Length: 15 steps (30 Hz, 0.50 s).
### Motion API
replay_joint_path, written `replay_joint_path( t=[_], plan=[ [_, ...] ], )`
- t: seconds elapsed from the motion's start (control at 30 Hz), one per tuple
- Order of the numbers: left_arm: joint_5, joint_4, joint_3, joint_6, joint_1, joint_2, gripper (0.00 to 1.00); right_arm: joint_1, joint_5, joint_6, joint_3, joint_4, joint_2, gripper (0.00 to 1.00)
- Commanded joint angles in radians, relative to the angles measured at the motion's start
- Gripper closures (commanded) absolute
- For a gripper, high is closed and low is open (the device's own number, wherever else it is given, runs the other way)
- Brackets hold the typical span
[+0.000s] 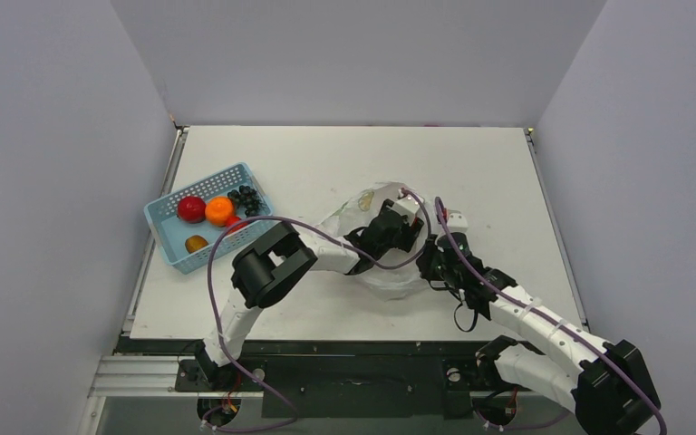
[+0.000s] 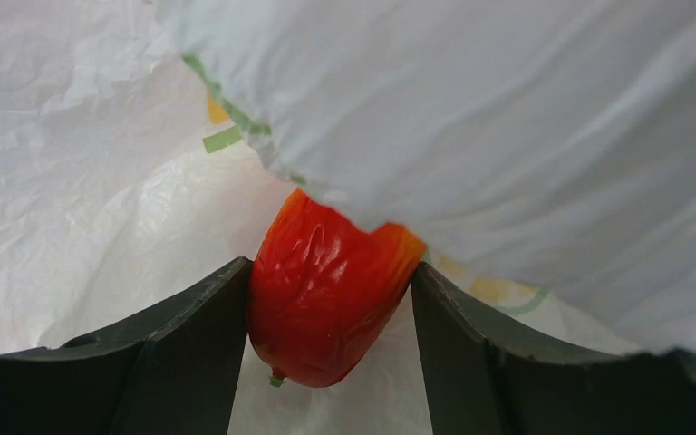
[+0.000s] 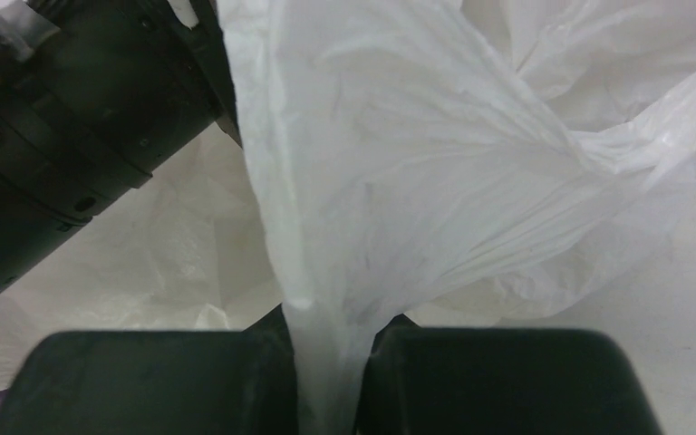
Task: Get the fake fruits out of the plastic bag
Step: Take out the fake fruit from the plastic bag.
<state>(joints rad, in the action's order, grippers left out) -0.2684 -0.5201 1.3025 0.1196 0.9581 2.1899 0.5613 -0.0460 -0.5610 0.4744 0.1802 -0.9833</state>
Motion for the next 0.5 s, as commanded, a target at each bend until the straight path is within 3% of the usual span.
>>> replay_joint_path(
  t=[0.0, 0.27, 0.47],
  plan=[
    [-0.029, 0.026, -0.012, -0.021, 0.032, -0.028, 0.52, 0.008, 0.025, 0.011, 0.003, -0.053, 0.031, 1.00],
    [-0.004, 0.071, -0.054, 0.074, 0.047, -0.167, 0.82, 0.006, -0.082, -0.034, -0.026, -0.037, 0.066, 1.00],
    [0.078, 0.102, -0.116, 0.244, 0.047, -0.252, 0.94, 0.000, -0.235, -0.108, -0.044, -0.018, 0.059, 1.00]
  ],
)
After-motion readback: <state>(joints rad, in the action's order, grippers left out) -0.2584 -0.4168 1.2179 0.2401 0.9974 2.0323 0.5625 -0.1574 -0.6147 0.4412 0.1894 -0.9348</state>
